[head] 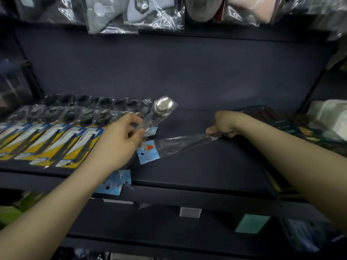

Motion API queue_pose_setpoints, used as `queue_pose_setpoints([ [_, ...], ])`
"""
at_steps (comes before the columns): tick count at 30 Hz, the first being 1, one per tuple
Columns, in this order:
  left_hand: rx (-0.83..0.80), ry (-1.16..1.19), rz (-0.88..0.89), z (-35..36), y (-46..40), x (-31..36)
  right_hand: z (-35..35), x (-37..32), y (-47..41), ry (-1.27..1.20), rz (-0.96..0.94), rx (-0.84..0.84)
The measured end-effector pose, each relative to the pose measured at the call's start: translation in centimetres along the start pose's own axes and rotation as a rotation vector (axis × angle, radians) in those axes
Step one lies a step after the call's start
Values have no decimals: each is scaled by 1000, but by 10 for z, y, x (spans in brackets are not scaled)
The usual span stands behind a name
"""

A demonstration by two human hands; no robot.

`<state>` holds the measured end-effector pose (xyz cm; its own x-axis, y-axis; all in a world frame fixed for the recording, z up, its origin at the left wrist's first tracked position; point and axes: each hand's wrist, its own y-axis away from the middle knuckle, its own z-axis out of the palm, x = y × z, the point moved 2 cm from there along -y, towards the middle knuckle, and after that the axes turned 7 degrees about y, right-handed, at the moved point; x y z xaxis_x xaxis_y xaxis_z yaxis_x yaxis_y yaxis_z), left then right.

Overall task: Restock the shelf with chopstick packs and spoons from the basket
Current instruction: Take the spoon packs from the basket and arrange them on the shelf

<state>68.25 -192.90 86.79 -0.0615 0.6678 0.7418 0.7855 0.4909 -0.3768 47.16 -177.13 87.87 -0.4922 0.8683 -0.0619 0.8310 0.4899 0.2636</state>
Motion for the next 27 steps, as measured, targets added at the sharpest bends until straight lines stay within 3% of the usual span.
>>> queue_pose_setpoints([
  [6,-81,-157,1,-8,5,1,-2,-37,-37,-798,-107,173],
  [9,-123,-176,-13,-8,6,1,-6,-58,-58,-1004,-93,268],
  [19,-236,-245,0,-2,-12,-11,-5,-108,-114,-905,-60,476],
  [23,-318,-258,54,0,-12,-19,4,-114,-117,-914,-145,422],
  [27,-358,-239,153,-9,-13,-26,6,-109,-85,-537,-244,466],
])
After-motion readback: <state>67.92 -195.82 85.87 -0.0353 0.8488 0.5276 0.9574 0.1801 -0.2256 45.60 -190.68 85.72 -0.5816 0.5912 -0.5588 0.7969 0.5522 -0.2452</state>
